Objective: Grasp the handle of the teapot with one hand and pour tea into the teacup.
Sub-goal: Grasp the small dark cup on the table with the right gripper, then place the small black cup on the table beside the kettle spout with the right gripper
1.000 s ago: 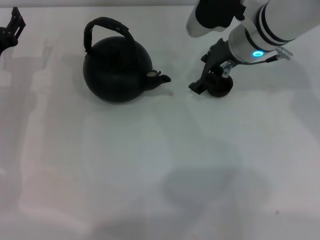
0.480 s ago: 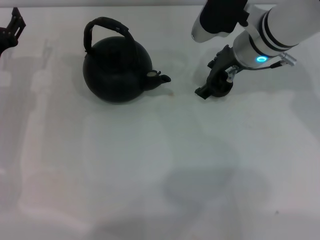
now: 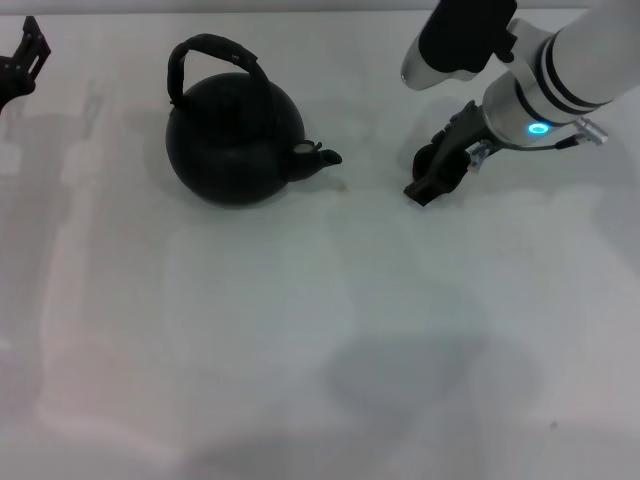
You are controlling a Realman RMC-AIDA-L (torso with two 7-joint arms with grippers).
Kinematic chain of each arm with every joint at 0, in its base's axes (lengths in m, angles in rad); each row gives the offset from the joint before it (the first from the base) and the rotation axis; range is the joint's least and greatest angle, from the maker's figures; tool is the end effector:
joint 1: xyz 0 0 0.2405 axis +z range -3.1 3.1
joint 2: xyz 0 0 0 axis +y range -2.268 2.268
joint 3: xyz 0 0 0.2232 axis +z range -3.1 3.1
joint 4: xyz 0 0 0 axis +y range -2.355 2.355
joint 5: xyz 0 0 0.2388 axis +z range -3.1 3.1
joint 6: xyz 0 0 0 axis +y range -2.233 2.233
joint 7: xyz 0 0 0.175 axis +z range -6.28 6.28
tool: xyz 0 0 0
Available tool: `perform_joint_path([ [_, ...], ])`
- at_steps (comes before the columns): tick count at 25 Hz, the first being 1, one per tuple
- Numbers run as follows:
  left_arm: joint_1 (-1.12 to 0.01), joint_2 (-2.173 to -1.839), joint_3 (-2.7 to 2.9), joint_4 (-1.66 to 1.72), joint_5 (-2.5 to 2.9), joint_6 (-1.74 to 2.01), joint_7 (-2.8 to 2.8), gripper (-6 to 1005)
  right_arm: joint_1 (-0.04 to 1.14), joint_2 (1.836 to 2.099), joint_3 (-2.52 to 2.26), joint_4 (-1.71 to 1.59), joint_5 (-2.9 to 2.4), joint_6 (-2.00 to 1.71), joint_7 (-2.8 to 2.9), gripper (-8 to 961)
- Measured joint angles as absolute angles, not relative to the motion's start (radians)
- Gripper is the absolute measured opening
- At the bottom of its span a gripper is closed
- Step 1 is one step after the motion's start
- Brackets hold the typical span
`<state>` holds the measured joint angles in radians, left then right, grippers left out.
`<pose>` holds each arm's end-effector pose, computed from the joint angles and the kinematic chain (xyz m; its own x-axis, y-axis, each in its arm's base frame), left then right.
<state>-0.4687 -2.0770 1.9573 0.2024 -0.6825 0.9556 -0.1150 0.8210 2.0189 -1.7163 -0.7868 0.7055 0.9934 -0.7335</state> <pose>-0.3344 0.3911 -0.0036 0.6920 0.0495 0.7202 0.7211 -0.0033 -0.6928 0.1918 0.4151 -0.0981 0.8392 -0.4476 0.3087 -0.2866 -0.8466 -0.4484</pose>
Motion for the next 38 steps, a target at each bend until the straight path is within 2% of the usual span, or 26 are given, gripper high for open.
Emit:
perform_joint_path([
  [14, -0.464, -2.077, 1.957, 0.202, -0.683, 0.951, -0.115, 877, 0.809, 2.016, -1.709, -0.820, 0.706, 1.029, -0.718, 758],
  [21, -0.463, -2.077, 1.957, 0.203, -0.683, 0.950, -0.115, 877, 0.796, 2.019, -1.672, -0.944, 0.713, 1.157, -0.717, 733],
  [28, -0.467, -2.077, 1.957, 0.202, -0.683, 0.950, -0.115, 878, 0.749, 2.025, -1.755, -1.129, 0.715, 1.248, -0.643, 732],
  [38, -0.471, -2.077, 1.959, 0.210, -0.672, 0.946, -0.115, 877, 0.763, 2.027, -1.943, -1.143, 0.772, 1.179, -0.607, 732],
])
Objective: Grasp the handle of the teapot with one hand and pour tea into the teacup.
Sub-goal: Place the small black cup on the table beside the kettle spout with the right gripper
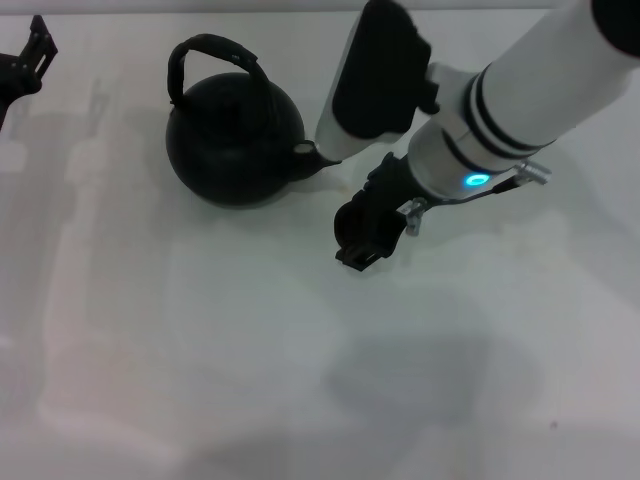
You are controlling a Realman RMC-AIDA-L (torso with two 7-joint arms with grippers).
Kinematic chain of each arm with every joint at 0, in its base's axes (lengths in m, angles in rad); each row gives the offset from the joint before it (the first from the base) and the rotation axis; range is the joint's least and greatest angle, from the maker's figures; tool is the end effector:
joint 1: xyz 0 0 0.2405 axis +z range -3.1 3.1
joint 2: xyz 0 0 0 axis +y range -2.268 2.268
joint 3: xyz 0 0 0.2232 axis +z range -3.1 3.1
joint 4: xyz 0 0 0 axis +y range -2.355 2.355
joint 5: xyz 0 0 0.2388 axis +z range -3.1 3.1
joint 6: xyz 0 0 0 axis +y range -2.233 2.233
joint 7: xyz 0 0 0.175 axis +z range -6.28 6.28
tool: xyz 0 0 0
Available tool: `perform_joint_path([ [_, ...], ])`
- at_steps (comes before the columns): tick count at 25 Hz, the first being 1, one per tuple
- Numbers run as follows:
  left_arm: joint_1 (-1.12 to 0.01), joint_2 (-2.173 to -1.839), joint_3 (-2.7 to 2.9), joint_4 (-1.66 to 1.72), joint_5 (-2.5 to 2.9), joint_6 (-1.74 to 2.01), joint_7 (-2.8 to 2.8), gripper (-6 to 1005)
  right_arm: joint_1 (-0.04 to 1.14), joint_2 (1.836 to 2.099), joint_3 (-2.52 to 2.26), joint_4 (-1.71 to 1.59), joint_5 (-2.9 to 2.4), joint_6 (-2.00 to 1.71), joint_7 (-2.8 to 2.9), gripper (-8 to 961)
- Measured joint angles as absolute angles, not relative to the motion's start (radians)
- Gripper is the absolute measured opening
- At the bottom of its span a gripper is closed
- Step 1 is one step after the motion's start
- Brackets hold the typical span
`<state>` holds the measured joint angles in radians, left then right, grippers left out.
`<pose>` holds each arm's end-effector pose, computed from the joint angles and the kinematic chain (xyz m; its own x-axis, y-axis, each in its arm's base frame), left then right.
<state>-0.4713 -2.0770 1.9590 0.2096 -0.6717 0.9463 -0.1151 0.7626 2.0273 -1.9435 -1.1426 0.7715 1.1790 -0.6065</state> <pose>-0.3312 0.3929 -0.0062 0.6944 0.0531 0.7177 0.7192 -0.0177 -0.6946 0.1160 0.3501 -0.1297 0.8923 -0.2746 0.3584 -0.1891 -0.9481 -0.2556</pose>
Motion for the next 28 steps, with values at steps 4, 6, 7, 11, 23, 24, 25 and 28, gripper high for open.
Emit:
perform_joint_path([
  [4, -0.474, -2.077, 1.959, 0.210, -0.672, 0.946, -0.115, 876, 0.769, 2.028, -1.985, -1.119, 0.772, 1.147, -0.596, 732],
  [6, -0.480, -2.077, 1.959, 0.207, -0.672, 0.946, -0.115, 876, 0.772, 2.028, -1.990, -1.111, 0.772, 1.142, -0.593, 733],
  [7, -0.484, -2.077, 1.959, 0.205, -0.672, 0.946, -0.115, 876, 0.774, 2.028, -1.994, -1.104, 0.772, 1.139, -0.591, 733],
  [11, -0.492, -2.077, 1.959, 0.203, -0.672, 0.946, -0.115, 877, 0.782, 2.028, -2.010, -1.074, 0.782, 1.116, -0.587, 733],
  [23, -0.497, -2.077, 1.959, 0.202, -0.672, 0.947, -0.115, 877, 0.795, 2.028, -2.035, -1.041, 0.785, 1.088, -0.587, 732],
  [24, -0.497, -2.077, 1.959, 0.202, -0.672, 0.947, -0.115, 877, 0.796, 2.028, -2.035, -1.042, 0.785, 1.089, -0.587, 732],
  [25, -0.497, -2.077, 1.959, 0.202, -0.672, 0.948, -0.115, 878, 0.797, 2.028, -2.036, -1.042, 0.786, 1.089, -0.587, 732],
  [28, -0.497, -2.077, 1.959, 0.204, -0.672, 0.952, -0.115, 878, 0.798, 2.028, -2.036, -1.043, 0.785, 1.091, -0.588, 731],
])
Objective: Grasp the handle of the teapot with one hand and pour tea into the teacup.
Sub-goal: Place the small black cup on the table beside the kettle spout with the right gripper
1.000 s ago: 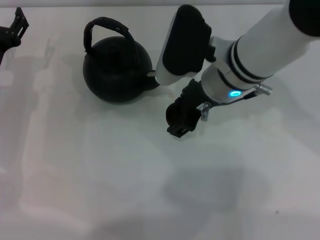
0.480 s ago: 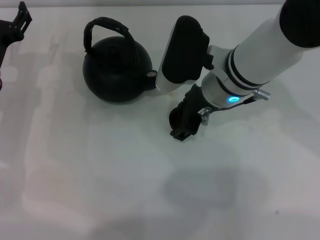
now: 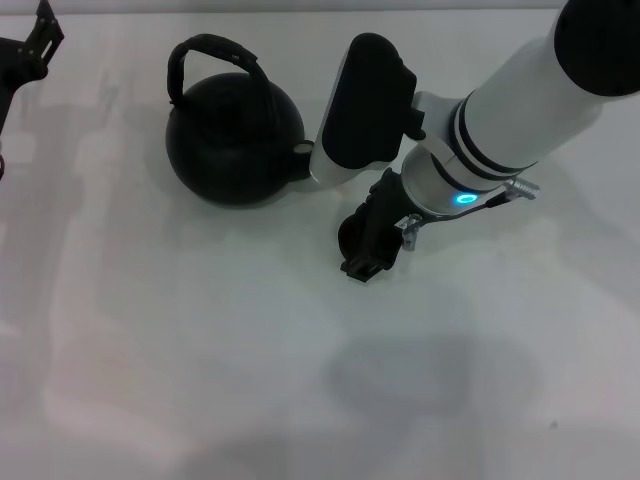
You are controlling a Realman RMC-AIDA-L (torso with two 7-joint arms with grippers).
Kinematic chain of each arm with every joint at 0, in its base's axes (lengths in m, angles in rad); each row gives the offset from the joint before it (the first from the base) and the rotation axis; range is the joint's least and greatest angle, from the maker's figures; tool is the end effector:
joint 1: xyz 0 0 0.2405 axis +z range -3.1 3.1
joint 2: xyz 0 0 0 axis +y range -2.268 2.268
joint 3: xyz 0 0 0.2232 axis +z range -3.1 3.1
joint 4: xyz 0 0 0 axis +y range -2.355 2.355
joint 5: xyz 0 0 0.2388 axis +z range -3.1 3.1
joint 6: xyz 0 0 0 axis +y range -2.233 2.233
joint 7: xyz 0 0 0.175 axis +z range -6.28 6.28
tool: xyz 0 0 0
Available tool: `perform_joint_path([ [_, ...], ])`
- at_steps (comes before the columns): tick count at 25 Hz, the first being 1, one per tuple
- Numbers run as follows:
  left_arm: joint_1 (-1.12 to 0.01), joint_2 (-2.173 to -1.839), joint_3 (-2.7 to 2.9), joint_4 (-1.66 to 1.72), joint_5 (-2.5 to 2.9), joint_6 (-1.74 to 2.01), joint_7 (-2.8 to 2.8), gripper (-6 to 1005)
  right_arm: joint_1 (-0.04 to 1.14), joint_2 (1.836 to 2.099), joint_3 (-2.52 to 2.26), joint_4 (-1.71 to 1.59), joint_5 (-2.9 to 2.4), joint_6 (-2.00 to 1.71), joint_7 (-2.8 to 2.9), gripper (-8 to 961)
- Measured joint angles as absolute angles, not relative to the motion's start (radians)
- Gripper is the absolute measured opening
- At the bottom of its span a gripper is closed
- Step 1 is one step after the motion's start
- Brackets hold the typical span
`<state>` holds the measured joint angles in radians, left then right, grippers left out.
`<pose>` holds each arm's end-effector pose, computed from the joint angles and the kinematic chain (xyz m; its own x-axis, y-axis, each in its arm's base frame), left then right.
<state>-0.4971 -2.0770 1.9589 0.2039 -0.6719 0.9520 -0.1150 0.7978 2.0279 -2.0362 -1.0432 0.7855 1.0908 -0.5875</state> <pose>-0.3220 0.4005 -0.0055 0.6975 0.0335 0.7158 0.7166 -0.0342 -0.6967 0.1333 0.3488 -0.1479 0.8772 -0.2676 0.3987 -0.1697 -0.9495 -0.2639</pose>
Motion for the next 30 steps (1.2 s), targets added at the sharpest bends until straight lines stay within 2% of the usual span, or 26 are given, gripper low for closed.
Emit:
perform_joint_path([
  [30, -0.494, -2.077, 1.959, 0.213, -0.672, 0.954, -0.115, 878, 0.808, 2.028, -2.062, -1.046, 0.803, 1.098, -0.587, 731],
])
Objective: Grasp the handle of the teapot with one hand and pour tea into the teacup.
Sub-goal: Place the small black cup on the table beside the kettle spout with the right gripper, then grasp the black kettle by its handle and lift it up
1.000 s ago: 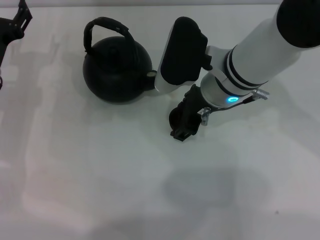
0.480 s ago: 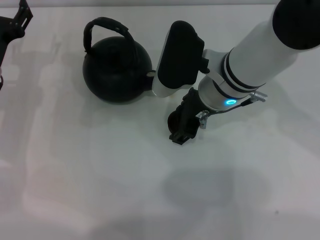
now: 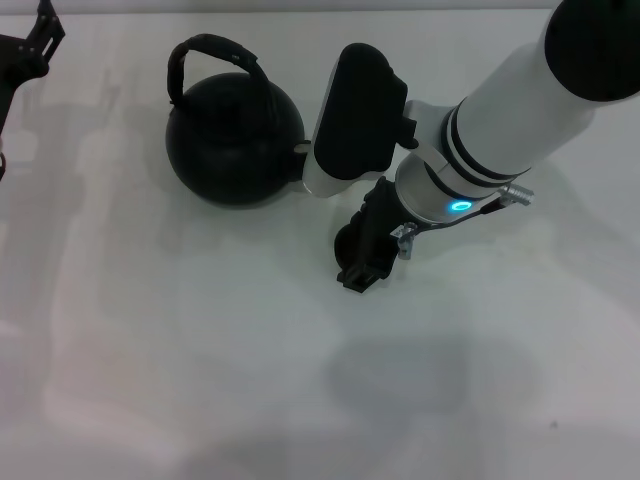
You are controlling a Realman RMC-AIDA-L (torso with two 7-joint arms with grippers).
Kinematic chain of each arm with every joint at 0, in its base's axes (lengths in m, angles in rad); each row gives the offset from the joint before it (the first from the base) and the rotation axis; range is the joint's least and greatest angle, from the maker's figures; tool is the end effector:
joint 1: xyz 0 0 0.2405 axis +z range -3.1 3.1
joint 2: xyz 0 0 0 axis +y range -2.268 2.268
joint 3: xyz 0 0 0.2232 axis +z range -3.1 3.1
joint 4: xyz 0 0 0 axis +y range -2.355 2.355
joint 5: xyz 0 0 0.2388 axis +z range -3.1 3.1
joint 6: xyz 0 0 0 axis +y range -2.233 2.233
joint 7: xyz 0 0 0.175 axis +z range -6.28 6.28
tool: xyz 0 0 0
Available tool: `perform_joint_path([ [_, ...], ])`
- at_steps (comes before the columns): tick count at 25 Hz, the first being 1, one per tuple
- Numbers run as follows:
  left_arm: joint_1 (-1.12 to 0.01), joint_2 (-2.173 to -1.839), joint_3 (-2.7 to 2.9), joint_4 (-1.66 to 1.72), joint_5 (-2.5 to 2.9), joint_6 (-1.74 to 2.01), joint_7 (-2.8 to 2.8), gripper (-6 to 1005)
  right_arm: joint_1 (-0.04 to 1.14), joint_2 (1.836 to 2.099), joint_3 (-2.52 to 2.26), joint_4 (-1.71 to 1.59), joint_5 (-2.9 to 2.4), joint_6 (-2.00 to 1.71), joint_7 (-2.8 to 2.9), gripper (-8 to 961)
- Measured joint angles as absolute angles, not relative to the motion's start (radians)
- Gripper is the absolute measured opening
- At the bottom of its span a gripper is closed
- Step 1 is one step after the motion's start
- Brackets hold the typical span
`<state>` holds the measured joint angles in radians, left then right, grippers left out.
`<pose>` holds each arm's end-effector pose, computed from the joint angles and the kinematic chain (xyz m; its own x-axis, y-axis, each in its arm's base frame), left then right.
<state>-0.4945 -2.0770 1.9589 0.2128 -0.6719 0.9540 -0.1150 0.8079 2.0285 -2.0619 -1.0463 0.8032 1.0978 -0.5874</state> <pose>-0.3199 0.4010 -0.0054 0.6942 0.0270 0.7193 0.7198 -0.0364 -0.6933 0.1302 0.3424 -0.1524 0.8775 -0.2473 0.4109 -0.1581 -0.9581 -0.2388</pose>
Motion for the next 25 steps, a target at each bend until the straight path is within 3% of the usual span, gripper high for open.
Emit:
perform_joint_path([
  [4, -0.494, -2.077, 1.959, 0.212, -0.672, 0.954, -0.115, 878, 0.807, 2.028, -2.058, -1.047, 0.803, 1.096, -0.587, 731],
  [9, -0.495, -2.077, 1.959, 0.212, -0.672, 0.954, -0.115, 878, 0.807, 2.028, -2.055, -1.047, 0.805, 1.089, -0.587, 854],
  [25, -0.497, -2.077, 1.954, 0.210, -0.674, 0.954, -0.115, 878, 0.752, 2.023, -1.940, -1.065, 0.885, 1.082, -0.670, 850],
])
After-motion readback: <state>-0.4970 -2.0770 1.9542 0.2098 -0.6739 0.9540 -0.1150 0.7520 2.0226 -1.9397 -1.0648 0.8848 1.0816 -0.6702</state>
